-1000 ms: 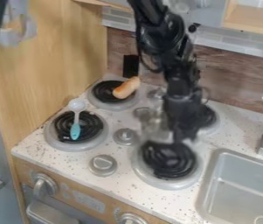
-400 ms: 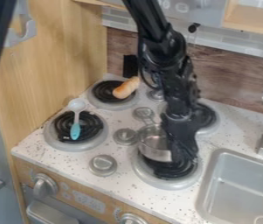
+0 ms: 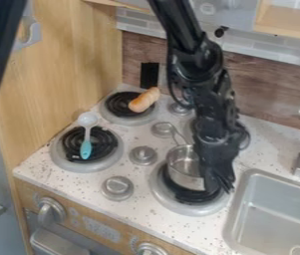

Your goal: Move the silver pot from the upper right to the lower right burner

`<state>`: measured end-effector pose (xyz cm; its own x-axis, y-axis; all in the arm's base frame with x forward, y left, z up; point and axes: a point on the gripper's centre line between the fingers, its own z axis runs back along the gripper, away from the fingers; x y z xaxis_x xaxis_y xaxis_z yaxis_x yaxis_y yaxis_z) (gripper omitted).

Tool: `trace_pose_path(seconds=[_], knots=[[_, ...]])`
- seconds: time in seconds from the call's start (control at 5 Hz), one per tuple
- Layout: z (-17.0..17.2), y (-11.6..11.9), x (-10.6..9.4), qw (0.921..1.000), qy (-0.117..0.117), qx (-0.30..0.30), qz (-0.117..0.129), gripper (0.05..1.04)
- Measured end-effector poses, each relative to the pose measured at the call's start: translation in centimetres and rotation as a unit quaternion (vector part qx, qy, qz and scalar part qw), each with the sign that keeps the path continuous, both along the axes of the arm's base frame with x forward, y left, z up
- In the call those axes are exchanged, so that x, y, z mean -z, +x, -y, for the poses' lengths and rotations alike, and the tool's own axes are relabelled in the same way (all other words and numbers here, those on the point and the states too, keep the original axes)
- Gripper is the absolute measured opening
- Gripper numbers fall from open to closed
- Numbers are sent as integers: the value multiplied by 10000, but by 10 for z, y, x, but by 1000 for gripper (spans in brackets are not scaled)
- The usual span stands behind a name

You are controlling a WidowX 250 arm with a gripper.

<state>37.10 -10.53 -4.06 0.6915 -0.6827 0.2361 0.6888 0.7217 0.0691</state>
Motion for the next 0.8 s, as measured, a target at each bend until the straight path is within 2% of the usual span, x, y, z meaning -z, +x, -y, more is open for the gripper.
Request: trace_pose_path(seconds=[0.2, 0.4, 0.6, 0.8], knots=[[-2, -3, 3, 9999, 41, -86, -116, 245], [-10, -9, 7, 9989, 228, -372, -196, 512], [-21, -11, -17, 9960, 396, -795, 30, 812], [-32, -20, -43, 9908, 531, -1245, 28, 1021]])
